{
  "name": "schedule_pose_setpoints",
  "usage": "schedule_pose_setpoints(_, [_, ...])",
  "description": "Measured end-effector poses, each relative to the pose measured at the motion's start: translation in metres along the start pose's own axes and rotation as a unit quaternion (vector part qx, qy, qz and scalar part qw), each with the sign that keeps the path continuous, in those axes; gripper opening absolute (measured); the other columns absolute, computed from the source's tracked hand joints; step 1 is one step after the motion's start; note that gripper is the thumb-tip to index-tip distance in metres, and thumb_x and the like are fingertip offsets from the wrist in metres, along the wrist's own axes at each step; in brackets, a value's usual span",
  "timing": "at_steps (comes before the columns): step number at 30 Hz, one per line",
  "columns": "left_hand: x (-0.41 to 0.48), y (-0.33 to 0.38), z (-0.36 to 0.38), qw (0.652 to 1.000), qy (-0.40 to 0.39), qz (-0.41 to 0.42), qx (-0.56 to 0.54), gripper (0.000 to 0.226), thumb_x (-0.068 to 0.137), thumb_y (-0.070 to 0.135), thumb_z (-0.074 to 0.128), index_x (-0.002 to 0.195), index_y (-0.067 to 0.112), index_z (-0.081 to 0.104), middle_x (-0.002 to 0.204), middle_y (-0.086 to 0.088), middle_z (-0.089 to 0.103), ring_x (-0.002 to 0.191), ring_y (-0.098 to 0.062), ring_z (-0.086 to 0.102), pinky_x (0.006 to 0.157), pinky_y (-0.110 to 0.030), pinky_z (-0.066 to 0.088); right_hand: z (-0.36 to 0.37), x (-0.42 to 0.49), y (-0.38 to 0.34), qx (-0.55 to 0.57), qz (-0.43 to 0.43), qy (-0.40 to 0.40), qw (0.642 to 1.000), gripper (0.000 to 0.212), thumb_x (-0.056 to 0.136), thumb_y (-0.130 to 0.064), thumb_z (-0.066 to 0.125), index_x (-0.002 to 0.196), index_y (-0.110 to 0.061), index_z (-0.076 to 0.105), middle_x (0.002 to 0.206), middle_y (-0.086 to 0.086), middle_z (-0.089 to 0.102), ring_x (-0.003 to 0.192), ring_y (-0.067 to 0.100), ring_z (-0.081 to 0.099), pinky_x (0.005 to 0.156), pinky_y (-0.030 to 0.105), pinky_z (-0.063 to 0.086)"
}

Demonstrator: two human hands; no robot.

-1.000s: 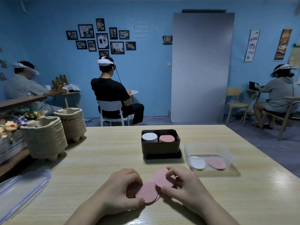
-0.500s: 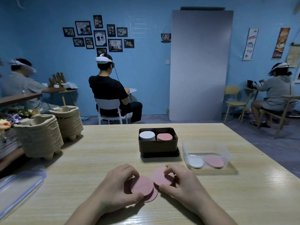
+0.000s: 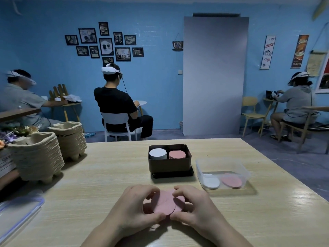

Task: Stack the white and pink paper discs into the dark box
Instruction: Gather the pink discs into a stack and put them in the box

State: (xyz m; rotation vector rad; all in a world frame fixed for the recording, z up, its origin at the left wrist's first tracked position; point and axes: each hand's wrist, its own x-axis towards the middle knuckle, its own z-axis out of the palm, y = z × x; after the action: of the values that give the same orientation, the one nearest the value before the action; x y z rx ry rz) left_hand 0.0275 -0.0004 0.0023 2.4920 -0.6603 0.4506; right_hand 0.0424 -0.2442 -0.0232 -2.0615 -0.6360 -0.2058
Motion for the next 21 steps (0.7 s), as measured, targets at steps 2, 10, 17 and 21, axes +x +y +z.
schedule_pose_setpoints(2, [0.002,0.004,0.004,1.000,-0.009,0.017,-0.007,0.052,0.070,0.063,0.078,0.111,0.033,0.067,0.094,0.025,0.065,0.092,0.003,0.060,0.084,-0.030,0.051,-0.001,-0.001,-0.002,0.004,-0.015,-0.008,1.000,0.043,0.068,-0.044,0.089,0.105,-0.046,0.067,0.132,-0.014,0.059,0.125,-0.001,0.055,0.090,0.026,0.060])
schedule_pose_setpoints(10, [-0.004,0.005,0.006,0.999,-0.006,0.021,-0.032,0.062,0.074,0.067,0.076,0.124,0.032,0.064,0.109,0.019,0.071,0.100,0.004,0.061,0.085,-0.024,0.051,-0.003,-0.003,-0.005,0.021,-0.029,-0.015,0.999,0.027,0.074,-0.030,0.092,0.093,-0.030,0.072,0.134,-0.005,0.060,0.129,-0.002,0.053,0.092,0.021,0.058])
schedule_pose_setpoints(17, [-0.006,0.006,0.003,0.998,0.006,-0.002,-0.063,0.041,0.081,0.053,0.076,0.119,0.042,0.067,0.106,0.033,0.066,0.101,0.005,0.062,0.077,-0.009,0.047,-0.009,-0.005,-0.017,0.036,-0.028,0.029,0.999,0.028,0.072,-0.021,0.094,0.093,-0.019,0.075,0.126,-0.007,0.066,0.113,-0.002,0.058,0.079,0.004,0.048])
schedule_pose_setpoints(21, [-0.006,0.004,0.007,0.998,0.004,0.010,-0.054,0.044,0.082,0.056,0.073,0.122,0.039,0.067,0.106,0.030,0.068,0.099,0.004,0.062,0.080,-0.021,0.053,-0.009,-0.005,-0.020,0.056,-0.039,0.015,0.998,0.032,0.070,-0.020,0.095,0.085,-0.029,0.068,0.127,-0.004,0.067,0.112,0.004,0.062,0.081,0.006,0.049])
